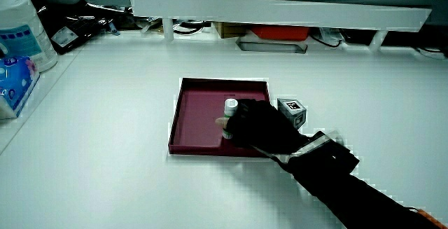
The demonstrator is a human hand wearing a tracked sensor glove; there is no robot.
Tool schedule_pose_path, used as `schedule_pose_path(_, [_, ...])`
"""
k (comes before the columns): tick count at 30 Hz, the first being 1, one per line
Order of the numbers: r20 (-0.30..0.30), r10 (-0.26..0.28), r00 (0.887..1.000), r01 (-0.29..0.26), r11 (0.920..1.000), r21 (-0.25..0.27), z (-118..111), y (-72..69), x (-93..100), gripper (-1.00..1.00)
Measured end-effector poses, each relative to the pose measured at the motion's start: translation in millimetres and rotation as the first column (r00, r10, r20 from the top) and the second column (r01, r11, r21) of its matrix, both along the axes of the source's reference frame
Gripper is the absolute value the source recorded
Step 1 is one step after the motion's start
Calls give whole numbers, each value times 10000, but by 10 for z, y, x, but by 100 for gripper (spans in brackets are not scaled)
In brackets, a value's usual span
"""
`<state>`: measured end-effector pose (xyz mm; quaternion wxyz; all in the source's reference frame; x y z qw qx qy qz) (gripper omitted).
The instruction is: Place glue stick
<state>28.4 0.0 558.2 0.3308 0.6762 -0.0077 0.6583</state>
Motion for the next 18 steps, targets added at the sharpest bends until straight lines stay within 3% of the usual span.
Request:
schedule_pose_path(9, [555, 59, 9984, -65, 9999, 105, -117, -34, 115, -78])
schedule_pose_path(14, [1248, -271, 9918, 180, 9971, 741, -311, -70, 273, -94])
schedule_pose_path(17, [1266, -650, 9898, 526, 9937, 988, -473, -79, 414, -100])
schedule_pose_path(18, [1009, -715, 9923, 604, 9921, 1097, -549, -76, 469, -100])
